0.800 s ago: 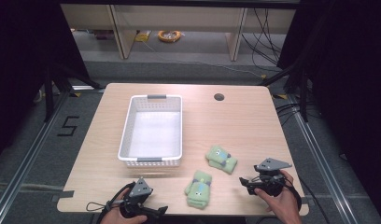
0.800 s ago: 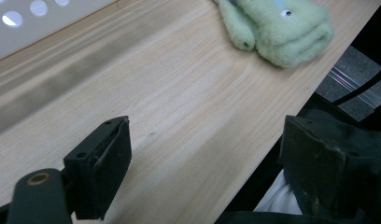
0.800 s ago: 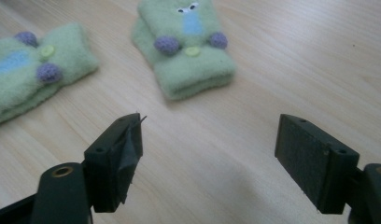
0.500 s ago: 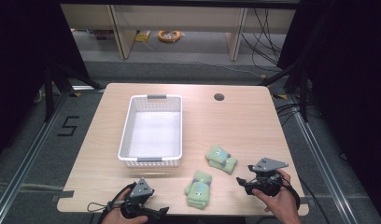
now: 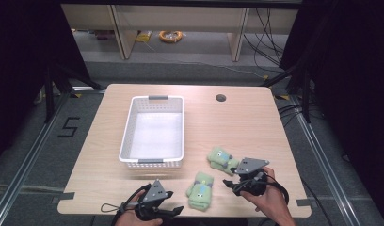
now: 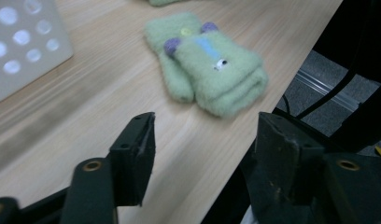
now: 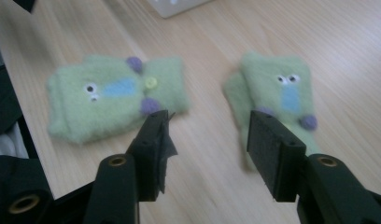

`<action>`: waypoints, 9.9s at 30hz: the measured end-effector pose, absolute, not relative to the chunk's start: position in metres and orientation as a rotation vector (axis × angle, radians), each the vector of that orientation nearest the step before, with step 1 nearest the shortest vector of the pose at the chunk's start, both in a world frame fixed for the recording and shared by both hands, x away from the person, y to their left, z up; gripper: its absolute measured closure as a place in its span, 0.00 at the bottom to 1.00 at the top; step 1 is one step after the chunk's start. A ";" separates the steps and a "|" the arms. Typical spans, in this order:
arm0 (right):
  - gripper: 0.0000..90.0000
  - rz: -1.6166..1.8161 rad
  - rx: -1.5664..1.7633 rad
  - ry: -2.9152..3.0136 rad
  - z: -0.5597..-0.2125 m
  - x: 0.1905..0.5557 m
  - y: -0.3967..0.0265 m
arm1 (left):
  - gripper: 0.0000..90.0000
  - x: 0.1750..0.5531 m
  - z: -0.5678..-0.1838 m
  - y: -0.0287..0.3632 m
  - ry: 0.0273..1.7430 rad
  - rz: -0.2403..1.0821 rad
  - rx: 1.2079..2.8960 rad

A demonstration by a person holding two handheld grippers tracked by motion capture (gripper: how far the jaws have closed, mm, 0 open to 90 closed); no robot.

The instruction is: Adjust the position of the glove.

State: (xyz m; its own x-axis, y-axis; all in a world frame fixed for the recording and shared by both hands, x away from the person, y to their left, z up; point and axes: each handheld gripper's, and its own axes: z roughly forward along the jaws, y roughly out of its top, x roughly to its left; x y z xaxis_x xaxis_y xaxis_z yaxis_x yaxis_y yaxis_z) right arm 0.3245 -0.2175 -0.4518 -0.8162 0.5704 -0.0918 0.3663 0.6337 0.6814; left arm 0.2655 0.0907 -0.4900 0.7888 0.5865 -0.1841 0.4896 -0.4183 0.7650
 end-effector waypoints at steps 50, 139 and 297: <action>0.98 0.878 0.743 2.856 -0.484 0.375 -0.160 | 0.90 0.302 -0.499 0.050 0.709 0.162 2.218; 0.67 0.851 1.383 2.516 -0.489 0.408 -0.252 | 0.57 0.436 -0.495 -0.043 0.960 0.164 2.275; 0.77 1.071 1.166 2.780 -0.487 0.330 -0.212 | 0.77 0.324 -0.499 0.034 0.850 -0.139 2.109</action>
State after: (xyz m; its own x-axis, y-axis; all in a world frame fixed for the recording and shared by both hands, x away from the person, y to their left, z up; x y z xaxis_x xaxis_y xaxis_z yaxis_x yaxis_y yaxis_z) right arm 0.3304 -0.2117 -0.4867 -0.7327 0.6137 0.2941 0.6524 0.5106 0.5600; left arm 0.3244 0.0336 -0.4991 0.7644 0.5235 -0.3763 0.6159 -0.4205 0.6662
